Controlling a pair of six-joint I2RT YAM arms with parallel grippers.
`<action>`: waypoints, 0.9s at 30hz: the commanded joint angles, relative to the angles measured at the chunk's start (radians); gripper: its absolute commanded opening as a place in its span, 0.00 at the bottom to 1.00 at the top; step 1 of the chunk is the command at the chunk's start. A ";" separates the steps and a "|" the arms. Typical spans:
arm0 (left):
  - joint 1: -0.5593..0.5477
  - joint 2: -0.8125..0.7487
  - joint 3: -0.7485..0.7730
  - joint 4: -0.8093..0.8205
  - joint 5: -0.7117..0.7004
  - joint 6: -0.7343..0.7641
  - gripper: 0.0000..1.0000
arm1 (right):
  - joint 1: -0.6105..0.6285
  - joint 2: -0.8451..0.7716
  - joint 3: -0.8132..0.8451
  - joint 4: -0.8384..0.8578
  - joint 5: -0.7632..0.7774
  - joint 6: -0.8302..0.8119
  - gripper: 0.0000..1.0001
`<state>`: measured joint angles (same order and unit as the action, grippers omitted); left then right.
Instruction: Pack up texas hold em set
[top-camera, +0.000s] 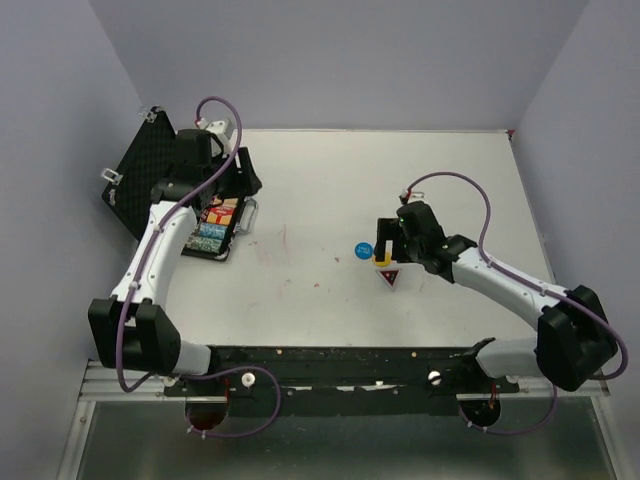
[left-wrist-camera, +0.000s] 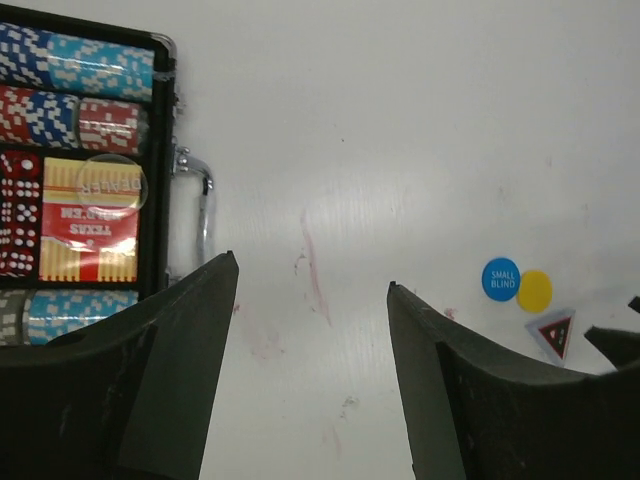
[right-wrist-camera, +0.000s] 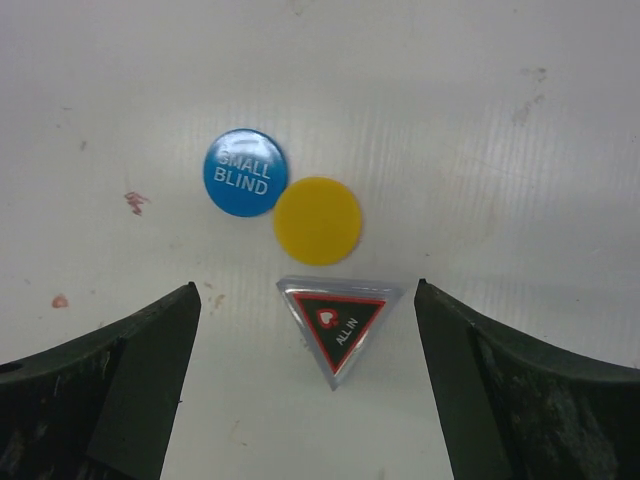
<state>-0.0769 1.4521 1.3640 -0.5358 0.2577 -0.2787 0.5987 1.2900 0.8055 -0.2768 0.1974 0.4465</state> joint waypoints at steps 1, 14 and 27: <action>-0.052 -0.137 -0.141 -0.041 0.048 0.035 0.74 | -0.028 0.095 0.040 -0.100 0.008 -0.055 0.96; -0.100 -0.259 -0.283 -0.033 0.081 0.032 0.74 | -0.028 0.321 0.188 -0.139 -0.073 -0.183 0.86; -0.106 -0.262 -0.284 -0.035 0.080 0.033 0.74 | -0.027 0.443 0.247 -0.145 -0.098 -0.180 0.78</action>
<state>-0.1783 1.2079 1.0767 -0.5735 0.3149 -0.2539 0.5720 1.7107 1.0134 -0.4065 0.1165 0.2832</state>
